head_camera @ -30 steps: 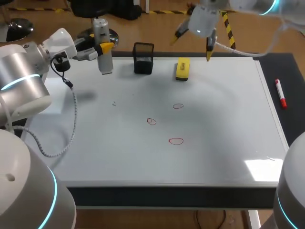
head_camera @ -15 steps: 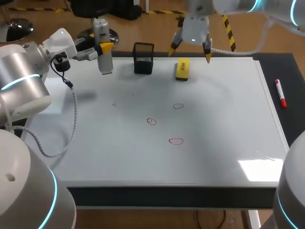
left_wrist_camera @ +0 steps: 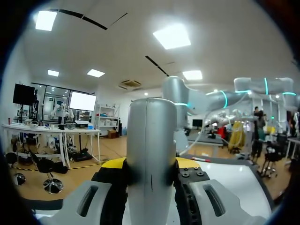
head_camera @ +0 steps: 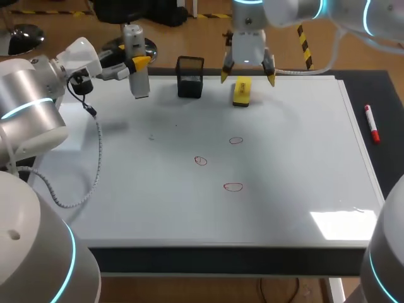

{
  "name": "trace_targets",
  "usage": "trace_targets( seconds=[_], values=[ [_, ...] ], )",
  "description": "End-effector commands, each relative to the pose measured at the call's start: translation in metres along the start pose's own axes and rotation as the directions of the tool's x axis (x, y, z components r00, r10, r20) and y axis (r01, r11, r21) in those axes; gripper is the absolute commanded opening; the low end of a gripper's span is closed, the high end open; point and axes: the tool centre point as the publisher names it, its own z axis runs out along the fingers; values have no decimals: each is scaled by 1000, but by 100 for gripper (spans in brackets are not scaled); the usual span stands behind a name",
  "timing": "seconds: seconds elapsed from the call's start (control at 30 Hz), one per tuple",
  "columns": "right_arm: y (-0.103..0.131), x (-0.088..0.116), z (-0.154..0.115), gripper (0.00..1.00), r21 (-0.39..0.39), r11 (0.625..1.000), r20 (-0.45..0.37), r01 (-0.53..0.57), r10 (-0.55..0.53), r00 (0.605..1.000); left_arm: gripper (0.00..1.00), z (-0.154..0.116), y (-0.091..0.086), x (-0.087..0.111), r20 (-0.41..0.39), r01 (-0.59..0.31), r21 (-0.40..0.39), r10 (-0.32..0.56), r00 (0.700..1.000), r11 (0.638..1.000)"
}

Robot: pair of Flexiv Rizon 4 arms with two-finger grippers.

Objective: Pick up the inspection probe, press it on each red-marked spot on the whiteboard one by one, put down the probe, pick up the eraser, and wipe off all the red marks.

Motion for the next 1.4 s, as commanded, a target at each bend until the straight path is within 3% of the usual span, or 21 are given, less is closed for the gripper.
trace_targets(
  seconds=[0.03,0.13,0.27,0.5,0.63,1.03,1.1,1.17,1.23,1.3,1.4],
  values=[
    [-4,-3,5,100,4,1000,-58,-3,3,998,0,1,0,0,3,-1,3,1,1000,1000],
    [-8,-5,7,100,30,999,-40,-12,14,999,0,1,0,0,3,-1,3,1,1000,1000],
    [-14,-3,12,92,42,999,-35,-30,31,999,0,1,0,0,3,-1,3,1,1000,1000],
    [-20,-2,17,97,64,995,-2,-70,71,998,0,1,0,0,3,-1,3,1,1000,1000],
    [-21,-2,20,88,71,994,14,-86,85,996,0,1,0,0,3,-1,3,1,1000,1000],
    [-27,-9,27,82,79,993,55,-84,80,995,0,1,0,0,3,-1,3,1,1000,1000],
    [-27,-12,27,72,77,994,60,-83,79,995,0,1,0,0,3,-1,3,1,1000,1000],
    [-26,-14,25,70,80,994,65,-80,75,995,0,1,0,0,3,-1,3,1,1000,1000],
    [-27,-14,28,60,75,994,67,-78,73,995,0,1,0,0,3,-1,3,1,1000,1000],
    [-25,-16,28,60,73,994,70,-77,72,995,0,1,0,0,3,-1,3,1,1000,1000],
    [-24,-17,29,50,71,995,73,-76,71,995,0,1,0,0,3,-1,3,1,1000,1000]
  ],
)
